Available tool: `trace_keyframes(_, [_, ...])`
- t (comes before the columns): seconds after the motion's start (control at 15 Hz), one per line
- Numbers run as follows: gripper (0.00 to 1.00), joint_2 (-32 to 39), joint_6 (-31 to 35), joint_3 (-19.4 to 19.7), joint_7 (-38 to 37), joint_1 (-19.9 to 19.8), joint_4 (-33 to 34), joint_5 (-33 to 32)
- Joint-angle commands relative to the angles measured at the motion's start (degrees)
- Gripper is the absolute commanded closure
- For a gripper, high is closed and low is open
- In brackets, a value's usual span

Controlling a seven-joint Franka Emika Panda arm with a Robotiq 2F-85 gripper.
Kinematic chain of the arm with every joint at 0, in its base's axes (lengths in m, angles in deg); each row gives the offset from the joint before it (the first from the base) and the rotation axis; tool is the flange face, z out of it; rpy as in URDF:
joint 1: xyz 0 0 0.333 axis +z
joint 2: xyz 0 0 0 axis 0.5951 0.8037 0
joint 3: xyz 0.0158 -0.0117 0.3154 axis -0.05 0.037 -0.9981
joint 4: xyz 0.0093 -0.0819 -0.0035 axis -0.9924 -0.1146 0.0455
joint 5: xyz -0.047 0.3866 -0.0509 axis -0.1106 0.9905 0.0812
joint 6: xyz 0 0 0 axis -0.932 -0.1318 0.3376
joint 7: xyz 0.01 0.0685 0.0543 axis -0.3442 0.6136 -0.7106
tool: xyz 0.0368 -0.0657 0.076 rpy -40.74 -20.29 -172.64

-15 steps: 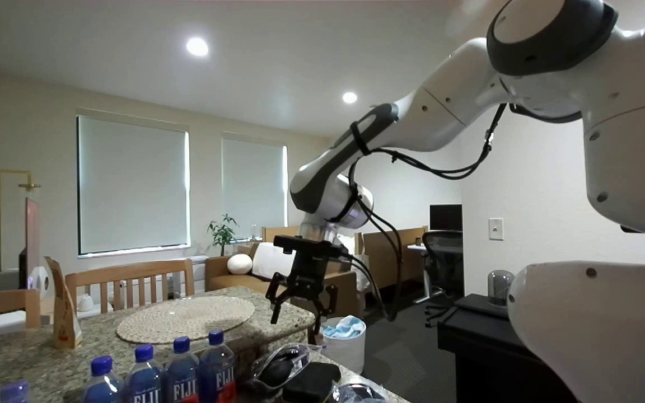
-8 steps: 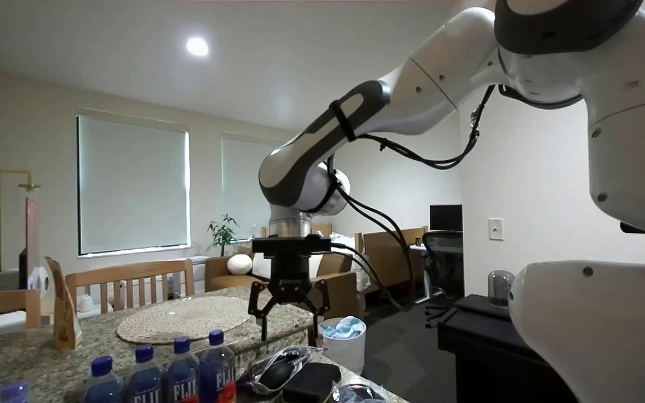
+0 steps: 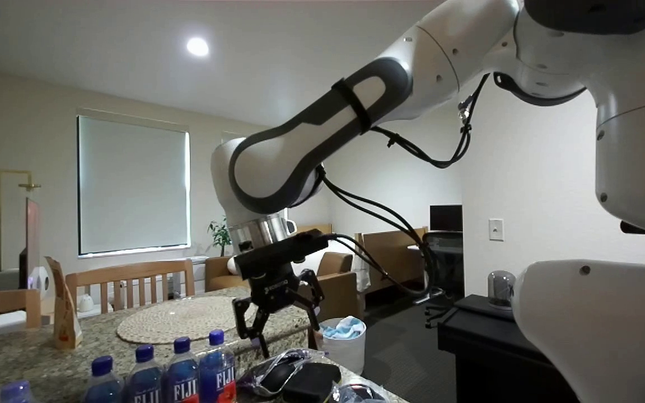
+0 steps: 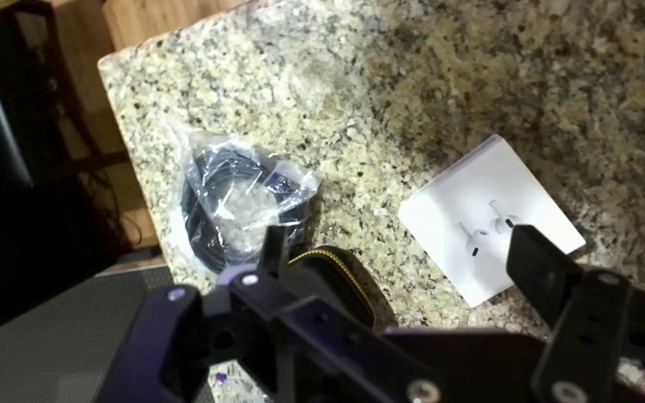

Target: Put the black object in the purse

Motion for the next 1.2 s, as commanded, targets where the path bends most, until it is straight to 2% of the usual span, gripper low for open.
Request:
trace_keyframes(0.0, [0.00, -3.49, -4.03, -14.71, -1.15, -8.07, -3.63, -8.41])
trace_keyframes(0.13, [0.00, -5.48, -3.94, -23.55, -1.10, -13.68, -6.31, -13.37])
trace_keyframes(0.33, [0.00, -10.36, 2.04, -37.07, -1.77, -25.11, -12.15, -19.78])
trace_keyframes(0.53, [0.00, -16.38, 11.67, -46.59, 1.68, -38.24, -18.25, -15.67])
trace_keyframes(0.6, [0.00, -14.22, 17.39, -48.39, 3.58, -42.60, -18.56, -12.69])
trace_keyframes(0.67, [0.00, -14.77, 19.97, -40.58, 2.17, -36.04, -19.07, -14.14])
trace_keyframes(0.73, [0.00, -14.05, 26.19, -49.86, 7.35, -48.65, -20.62, -7.65])
trace_keyframes(0.8, [0.00, -13.79, 29.97, -49.64, 9.72, -49.93, -21.55, -4.02])
trace_keyframes(0.87, [0.00, -14.13, 30.70, -40.49, 10.37, -41.92, -21.40, -3.89])
trace_keyframes(0.93, [0.00, -11.67, 32.95, -45.53, 18.60, -48.69, -21.04, 4.63])
trace_keyframes(1.07, [0.00, -9.82, 30.24, -37.15, 24.88, -41.31, -18.84, 11.11])
trace_keyframes(1.13, [0.00, -8.89, 28.50, -35.37, 28.69, -40.33, -17.66, 15.22])
